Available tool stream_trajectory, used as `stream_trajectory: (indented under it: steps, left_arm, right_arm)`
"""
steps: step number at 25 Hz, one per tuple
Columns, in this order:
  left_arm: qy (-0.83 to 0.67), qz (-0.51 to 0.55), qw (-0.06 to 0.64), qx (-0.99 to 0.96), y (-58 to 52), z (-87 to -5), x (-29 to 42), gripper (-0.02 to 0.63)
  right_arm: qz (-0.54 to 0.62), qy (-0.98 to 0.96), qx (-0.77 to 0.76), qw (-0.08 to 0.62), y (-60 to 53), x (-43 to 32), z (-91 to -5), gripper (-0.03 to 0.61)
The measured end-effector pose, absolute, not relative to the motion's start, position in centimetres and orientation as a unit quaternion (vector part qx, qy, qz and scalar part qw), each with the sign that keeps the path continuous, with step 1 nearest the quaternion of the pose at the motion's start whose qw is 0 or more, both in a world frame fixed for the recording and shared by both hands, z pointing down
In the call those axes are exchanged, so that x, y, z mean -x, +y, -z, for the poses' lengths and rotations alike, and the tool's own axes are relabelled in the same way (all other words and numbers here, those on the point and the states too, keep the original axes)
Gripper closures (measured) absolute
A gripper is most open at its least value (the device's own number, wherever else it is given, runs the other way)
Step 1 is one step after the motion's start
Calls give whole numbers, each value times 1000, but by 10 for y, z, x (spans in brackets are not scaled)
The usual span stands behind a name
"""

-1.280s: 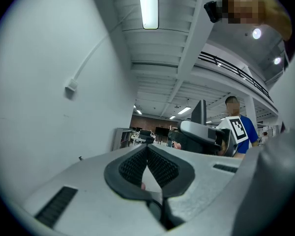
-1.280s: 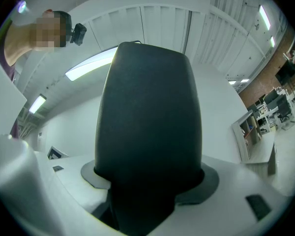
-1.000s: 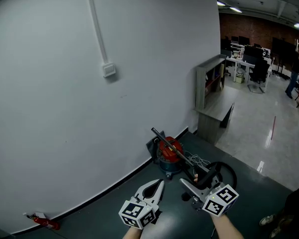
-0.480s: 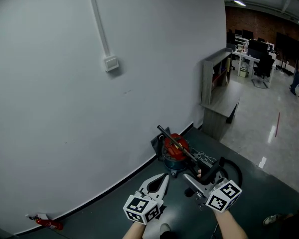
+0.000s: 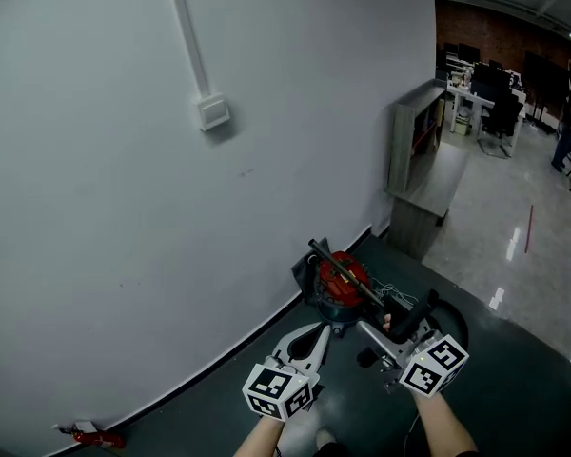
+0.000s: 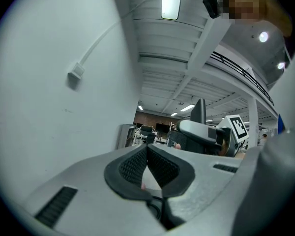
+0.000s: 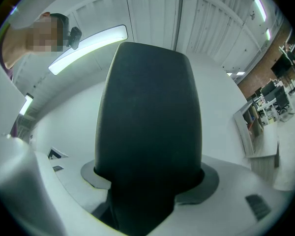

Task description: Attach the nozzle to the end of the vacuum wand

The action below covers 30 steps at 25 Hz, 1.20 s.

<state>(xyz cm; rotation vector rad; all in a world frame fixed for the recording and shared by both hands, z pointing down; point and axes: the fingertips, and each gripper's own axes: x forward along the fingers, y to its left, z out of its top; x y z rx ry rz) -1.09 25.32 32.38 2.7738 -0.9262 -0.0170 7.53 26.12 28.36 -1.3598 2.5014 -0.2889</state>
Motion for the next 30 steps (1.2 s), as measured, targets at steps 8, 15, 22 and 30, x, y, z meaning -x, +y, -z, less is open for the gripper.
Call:
stream_trajectory:
  steps: [8,15,22,30]
  left_arm:
    - [-304,1,122,-945,211,-332,16,609]
    - [-304,4,129,-944,170,-341,5,608]
    - [-319,3,140,-938,117,-351,-8,609]
    - [-334,-7,152,-930,67,-366,-26,608]
  right_arm:
    - [105,855,489,137,224,-75,-287,250]
    - [107,853,493,133,184,-90,-293,250]
    - [116,858,482,132,127,-108,-301,250]
    - [131,864,468,130,70,-128,-314,250]
